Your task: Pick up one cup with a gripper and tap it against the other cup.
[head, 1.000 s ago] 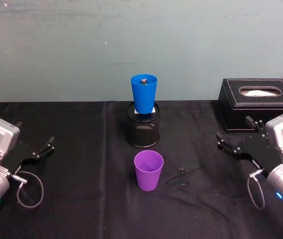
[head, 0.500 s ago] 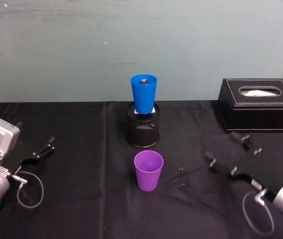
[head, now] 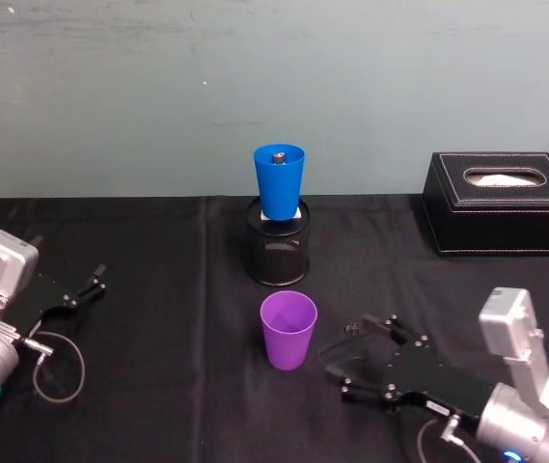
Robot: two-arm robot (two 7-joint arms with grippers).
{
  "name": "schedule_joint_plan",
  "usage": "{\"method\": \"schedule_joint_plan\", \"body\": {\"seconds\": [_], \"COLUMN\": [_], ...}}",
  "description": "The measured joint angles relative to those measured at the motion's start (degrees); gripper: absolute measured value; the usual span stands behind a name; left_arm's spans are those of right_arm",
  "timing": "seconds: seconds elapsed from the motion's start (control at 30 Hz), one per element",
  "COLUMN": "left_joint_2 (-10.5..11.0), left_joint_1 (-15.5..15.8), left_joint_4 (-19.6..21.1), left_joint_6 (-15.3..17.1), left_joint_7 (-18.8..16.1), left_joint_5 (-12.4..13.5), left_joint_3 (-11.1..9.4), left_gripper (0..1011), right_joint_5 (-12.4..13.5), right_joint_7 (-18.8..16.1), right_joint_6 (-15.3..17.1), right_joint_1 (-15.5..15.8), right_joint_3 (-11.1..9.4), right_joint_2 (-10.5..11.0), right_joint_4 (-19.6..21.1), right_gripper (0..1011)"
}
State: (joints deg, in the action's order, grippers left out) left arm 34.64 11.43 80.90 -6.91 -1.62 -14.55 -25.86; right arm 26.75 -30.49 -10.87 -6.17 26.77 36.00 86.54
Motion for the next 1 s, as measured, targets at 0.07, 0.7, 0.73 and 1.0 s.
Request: {"method": "schedule_joint_plan", "body": {"seconds": [0.07,0.7,0.73,1.0], "left_joint_2": [0.0,0.0,0.0,0.0], "left_joint_1": [0.0,0.0,0.0,0.0], "left_joint_4": [0.0,0.0,0.0,0.0], "left_joint_6": [0.0,0.0,0.0,0.0], "left_joint_7": [0.0,0.0,0.0,0.0], "left_joint_5": [0.0,0.0,0.0,0.0], "left_joint_3": [0.0,0.0,0.0,0.0], "left_gripper": [1000,1000,1000,1000], "right_joint_5": [-0.8,-4.7,-4.8,-6.0], "right_joint_7": [-0.6,-2.4,-2.4,-2.9], "right_joint_6": [0.2,1.0,1.0,1.2], "right_joint_1": [-1.1,-7.3,-7.5,-9.3], "right_joint_3": [0.7,1.9,1.9,1.6], "right_joint_2": [-1.1,-9.0,-9.3,-11.7], "right_joint_4": [-1.2,-9.5,-9.7,-12.7], "right_gripper": [1003,1003,1002,1003]}}
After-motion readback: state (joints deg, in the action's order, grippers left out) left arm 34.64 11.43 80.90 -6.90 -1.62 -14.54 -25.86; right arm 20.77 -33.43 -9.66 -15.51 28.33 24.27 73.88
